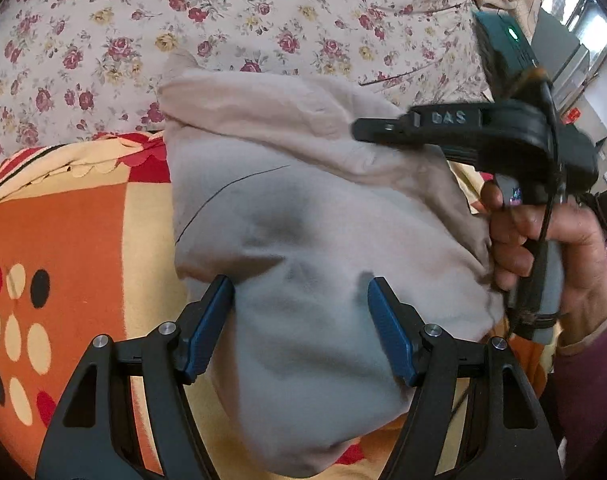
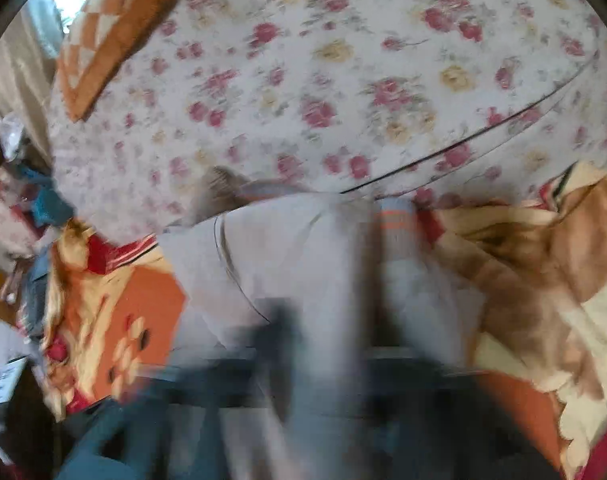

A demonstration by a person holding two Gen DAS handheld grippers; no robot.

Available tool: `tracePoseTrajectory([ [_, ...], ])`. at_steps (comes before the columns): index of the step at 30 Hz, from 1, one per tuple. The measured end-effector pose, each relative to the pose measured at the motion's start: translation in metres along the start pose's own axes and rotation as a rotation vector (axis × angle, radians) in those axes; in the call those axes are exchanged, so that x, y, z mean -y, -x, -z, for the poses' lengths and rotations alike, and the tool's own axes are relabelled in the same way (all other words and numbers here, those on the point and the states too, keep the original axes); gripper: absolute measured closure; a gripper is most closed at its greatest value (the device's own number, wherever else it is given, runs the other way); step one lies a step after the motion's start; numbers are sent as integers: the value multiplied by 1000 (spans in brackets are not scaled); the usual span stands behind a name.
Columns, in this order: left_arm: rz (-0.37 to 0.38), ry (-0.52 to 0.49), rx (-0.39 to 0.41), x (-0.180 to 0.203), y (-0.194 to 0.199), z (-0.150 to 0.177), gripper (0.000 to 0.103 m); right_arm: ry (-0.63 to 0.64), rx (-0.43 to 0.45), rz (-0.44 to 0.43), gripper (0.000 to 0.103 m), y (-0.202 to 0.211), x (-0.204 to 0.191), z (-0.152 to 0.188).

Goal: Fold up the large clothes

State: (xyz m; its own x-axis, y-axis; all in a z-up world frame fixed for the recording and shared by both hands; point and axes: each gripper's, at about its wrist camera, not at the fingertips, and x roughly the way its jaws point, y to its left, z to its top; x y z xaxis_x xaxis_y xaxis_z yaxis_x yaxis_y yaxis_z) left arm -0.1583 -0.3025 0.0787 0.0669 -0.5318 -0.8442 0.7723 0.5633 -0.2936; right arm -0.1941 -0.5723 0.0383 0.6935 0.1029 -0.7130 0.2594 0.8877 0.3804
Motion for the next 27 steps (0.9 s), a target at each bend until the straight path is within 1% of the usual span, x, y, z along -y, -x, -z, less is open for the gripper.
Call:
tracePoseTrajectory([
  [1, 13, 2, 6, -1, 3, 0, 33, -15, 42, -18, 101, 12, 9, 3],
  [2, 26, 2, 13, -2, 4, 1, 33, -33, 68, -17, 101, 19, 16, 4],
  [3, 37, 1, 17, -3, 5, 3, 33, -79, 116, -1, 101, 30, 33, 10],
  [5, 60, 14, 20, -3, 0, 7, 33, -155, 145, 27, 101, 32, 54, 18],
  [6, 67, 15, 18, -2, -4, 8, 33, -176, 132, 52, 101, 26, 62, 22],
  [7, 52, 0, 19, 1, -7, 11, 33, -190, 106, 83, 101, 15, 68, 27],
  [9, 16, -40, 23, 8, -6, 12, 33, -193, 69, 98, 101, 5, 69, 31],
  [10, -1, -59, 15, 11, -5, 14, 33, -189, 73, 93, 101, 9, 68, 30],
  [12, -5, -64, 3, 12, -2, 15, 33, -195, 102, 92, 99, 28, 67, 25],
  [14, -3, -63, -1, 10, 4, 14, 33, -164, 147, 145, 85, 60, 58, 20],
  [15, 1, -59, 3, 8, 7, 14, 33, -141, 154, 152, 75, 69, 55, 20],
  [16, 7, -49, 11, 7, 10, 15, 33, -95, 153, 137, 68, 82, 43, 22],
  [19, 20, -36, 17, 6, 13, 20, 33, -20, 117, 76, 57, 89, 19, 39],
  [20, 1, -52, 9, 8, 10, 23, 33, -7, 94, 66, 57, 84, 14, 46],
  [21, -25, -68, 2, 10, 7, 26, 33, 10, 56, 76, 57, 76, 10, 55],
  [22, -45, -81, -3, 12, 4, 30, 33, 37, 26, 121, 59, 65, 10, 64],
  [23, -44, -83, -1, 11, 2, 33, 32, 68, 4, 181, 64, 56, 11, 71],
  [24, -32, -79, 1, 10, 1, 36, 31, 78, -15, 213, 67, 46, 17, 79],
  [25, -21, -65, -1, 8, -1, 38, 31, 43, -34, 203, 67, 39, 27, 84],
  [27, -23, -46, -5, 6, -1, 39, 31, -20, -33, 159, 67, 46, 37, 82],
])
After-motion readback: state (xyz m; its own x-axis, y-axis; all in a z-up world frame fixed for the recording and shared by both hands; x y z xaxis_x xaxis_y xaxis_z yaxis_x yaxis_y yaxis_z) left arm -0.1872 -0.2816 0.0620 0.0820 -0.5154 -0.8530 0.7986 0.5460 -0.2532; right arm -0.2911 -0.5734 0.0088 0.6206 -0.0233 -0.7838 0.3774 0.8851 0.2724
